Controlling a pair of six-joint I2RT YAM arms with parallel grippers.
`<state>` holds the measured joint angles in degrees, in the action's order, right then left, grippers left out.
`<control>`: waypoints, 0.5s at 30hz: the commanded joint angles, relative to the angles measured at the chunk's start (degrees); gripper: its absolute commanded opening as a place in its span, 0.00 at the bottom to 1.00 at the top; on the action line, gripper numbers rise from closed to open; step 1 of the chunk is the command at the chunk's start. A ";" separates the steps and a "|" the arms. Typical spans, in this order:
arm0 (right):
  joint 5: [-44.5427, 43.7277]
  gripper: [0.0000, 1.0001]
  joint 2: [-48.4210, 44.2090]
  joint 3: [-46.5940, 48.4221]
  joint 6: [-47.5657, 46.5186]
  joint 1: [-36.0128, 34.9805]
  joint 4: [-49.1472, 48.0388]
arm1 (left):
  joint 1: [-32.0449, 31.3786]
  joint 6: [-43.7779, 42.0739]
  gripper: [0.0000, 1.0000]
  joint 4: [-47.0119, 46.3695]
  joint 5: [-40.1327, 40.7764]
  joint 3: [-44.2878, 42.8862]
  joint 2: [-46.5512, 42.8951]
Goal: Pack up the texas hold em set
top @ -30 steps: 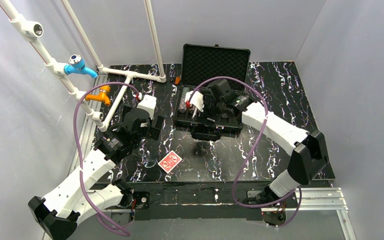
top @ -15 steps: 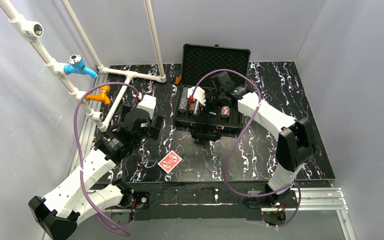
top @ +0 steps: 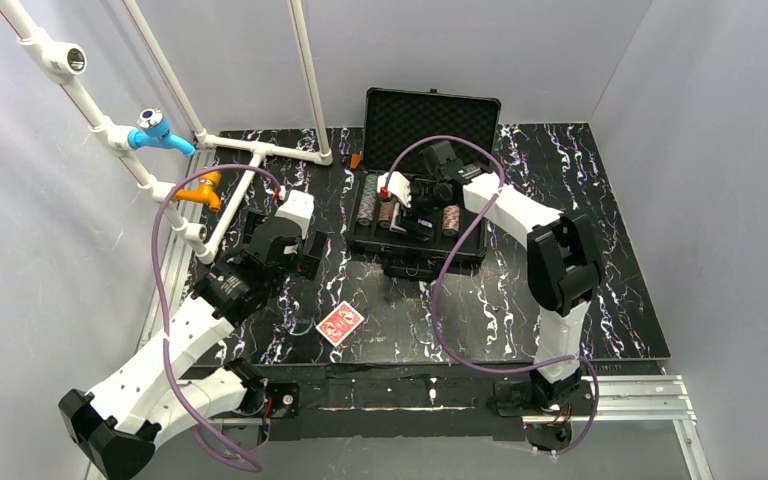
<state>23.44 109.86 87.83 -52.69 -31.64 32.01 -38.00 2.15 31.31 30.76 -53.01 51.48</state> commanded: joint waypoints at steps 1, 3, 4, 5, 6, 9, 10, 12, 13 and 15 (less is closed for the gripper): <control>2.77 0.60 0.07 3.45 -2.94 0.64 0.27 | -0.10 -0.25 0.98 -0.70 1.62 0.36 0.14; 3.17 0.60 0.25 3.04 -3.38 1.22 0.25 | -0.15 -0.22 0.98 -0.72 1.59 0.45 0.31; 3.70 0.60 0.29 2.66 -3.61 1.56 0.14 | -0.15 -0.25 0.98 -0.72 1.38 0.43 0.41; 3.98 0.60 0.20 2.14 -3.70 1.84 -0.10 | -0.15 -0.34 0.98 -0.72 1.32 0.38 0.58; 4.24 0.60 0.15 1.61 -3.88 2.04 -0.18 | -0.12 -0.34 0.98 -0.74 1.22 0.37 0.69; 5.29 0.60 -0.12 0.70 -3.98 2.74 -0.12 | -0.11 -0.31 0.98 -0.72 1.14 0.37 1.15; 5.34 0.60 -0.19 0.37 -4.00 2.85 -0.03 | -0.13 -0.36 0.98 -0.72 1.06 0.37 1.23; 4.99 0.60 -0.48 -0.48 -4.12 3.06 -0.19 | -0.15 -0.36 0.98 -0.72 0.97 0.32 1.40; 4.88 0.60 -0.61 -0.97 -4.25 3.14 -0.27 | -0.10 -0.37 0.98 -0.74 0.92 0.29 1.49; 5.13 0.60 -1.01 -2.09 -4.35 3.40 -0.74 | -0.12 -0.41 0.98 -0.72 0.83 0.28 1.53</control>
<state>26.46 110.39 87.39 -55.83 -28.82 32.49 -38.00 2.07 31.31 30.72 -52.97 52.97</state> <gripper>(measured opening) 0.773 0.983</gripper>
